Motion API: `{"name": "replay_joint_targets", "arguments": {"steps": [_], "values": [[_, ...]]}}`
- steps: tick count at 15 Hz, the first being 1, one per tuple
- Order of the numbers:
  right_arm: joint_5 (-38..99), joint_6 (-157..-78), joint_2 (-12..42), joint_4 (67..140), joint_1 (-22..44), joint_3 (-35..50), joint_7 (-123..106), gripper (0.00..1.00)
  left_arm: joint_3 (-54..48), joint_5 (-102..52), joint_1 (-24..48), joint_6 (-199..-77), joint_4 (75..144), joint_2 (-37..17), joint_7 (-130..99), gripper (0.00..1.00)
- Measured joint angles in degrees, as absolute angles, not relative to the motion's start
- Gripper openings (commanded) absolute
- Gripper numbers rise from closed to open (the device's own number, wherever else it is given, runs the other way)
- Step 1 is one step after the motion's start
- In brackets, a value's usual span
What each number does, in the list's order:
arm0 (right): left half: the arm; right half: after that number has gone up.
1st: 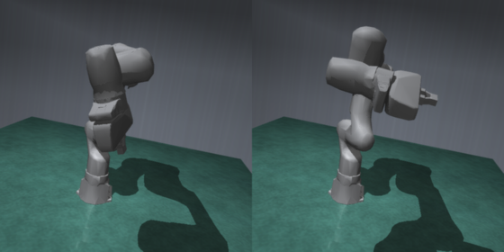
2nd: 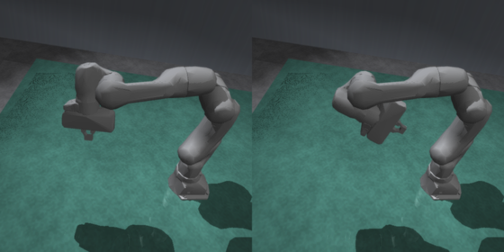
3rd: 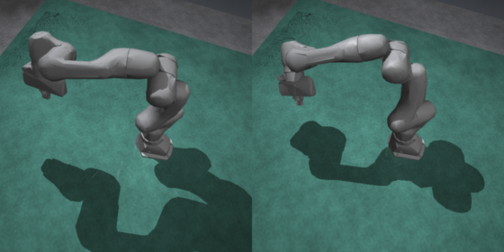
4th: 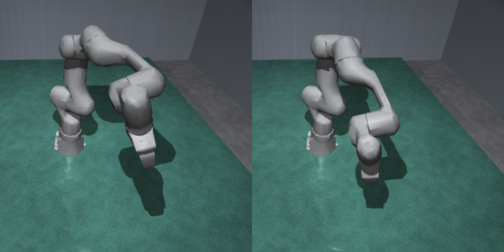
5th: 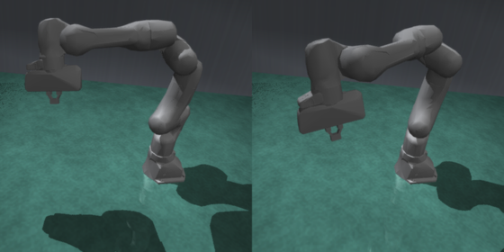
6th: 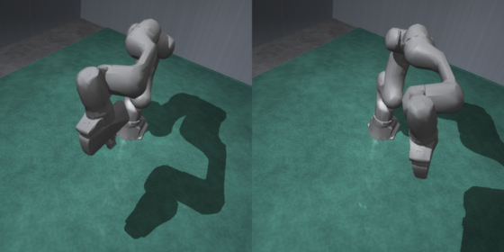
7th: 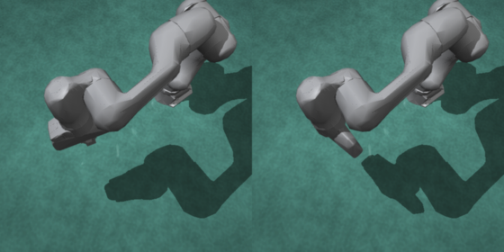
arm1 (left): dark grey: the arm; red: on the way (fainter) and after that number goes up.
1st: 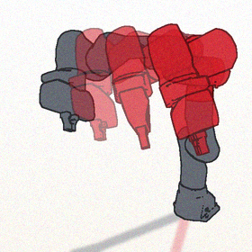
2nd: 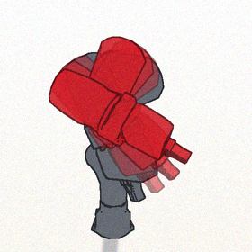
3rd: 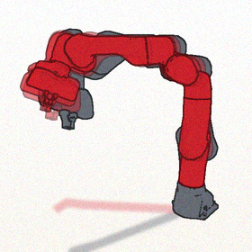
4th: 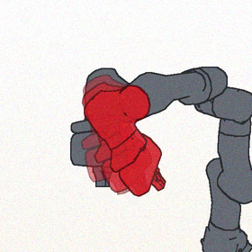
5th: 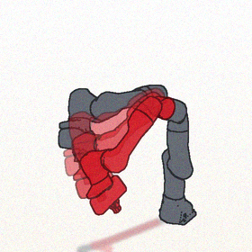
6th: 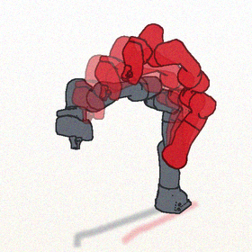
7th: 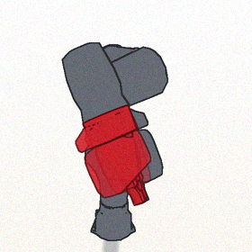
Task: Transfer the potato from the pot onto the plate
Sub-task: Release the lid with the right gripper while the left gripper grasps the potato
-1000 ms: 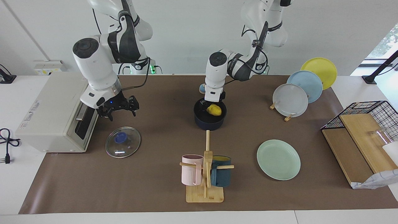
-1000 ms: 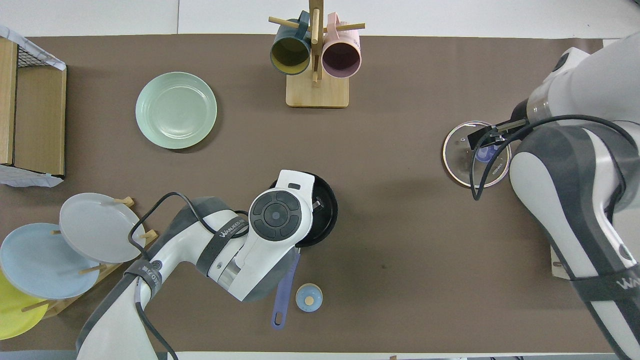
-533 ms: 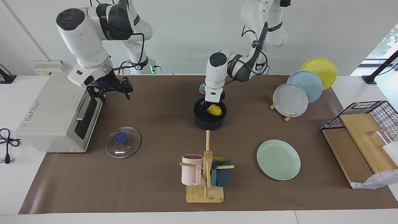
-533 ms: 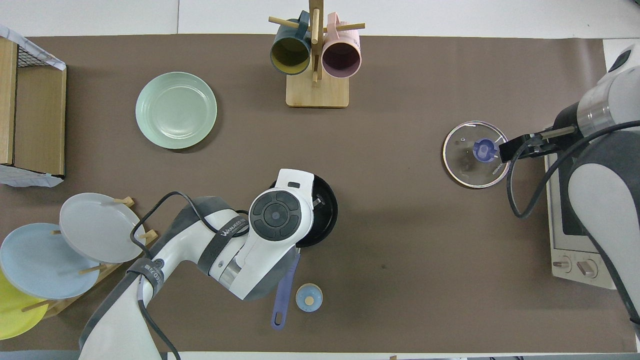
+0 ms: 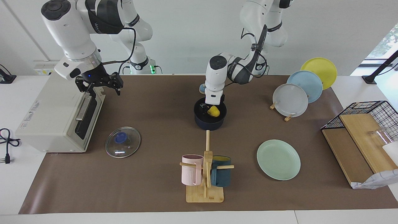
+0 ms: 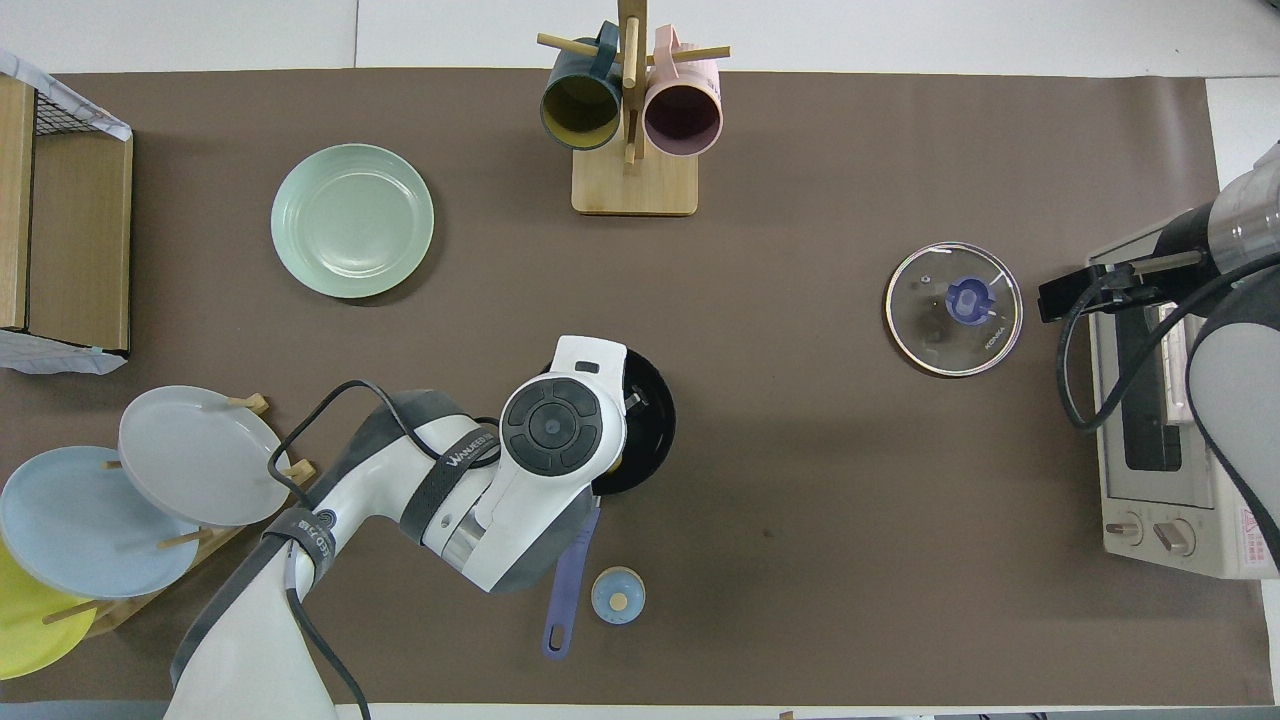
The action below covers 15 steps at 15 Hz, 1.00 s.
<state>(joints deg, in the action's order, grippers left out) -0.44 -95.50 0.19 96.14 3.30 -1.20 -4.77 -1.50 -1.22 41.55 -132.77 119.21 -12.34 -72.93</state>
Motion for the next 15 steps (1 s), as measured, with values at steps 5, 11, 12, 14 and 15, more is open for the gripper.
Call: {"name": "replay_joint_targets", "arguments": {"steps": [5,11,12,14,15], "values": [[-0.5,-94.9,0.2,96.1,3.3,-1.2,-4.5,1.00,-1.5,-1.2,41.5,-132.7,119.2,-12.4,-72.9,0.77],[-0.5,-94.5,-1.0,96.1,3.2,-1.3,-0.9,1.00,-1.4,-1.2,41.5,-132.5,119.1,-12.1,-72.8,0.52],[-0.5,-94.5,-1.2,96.1,3.1,-1.3,-0.9,1.00,-1.4,-1.2,41.5,-132.5,119.1,-12.1,-72.8,0.45],[-0.5,-94.5,-1.6,96.1,3.1,-1.3,-0.9,1.00,-1.4,-1.2,41.5,-132.5,119.1,-12.1,-72.8,0.31],[-0.5,-94.3,-1.9,96.0,3.1,-1.3,-0.8,1.00,-1.4,-1.2,41.5,-132.5,119.1,-12.1,-72.8,0.28]]}}
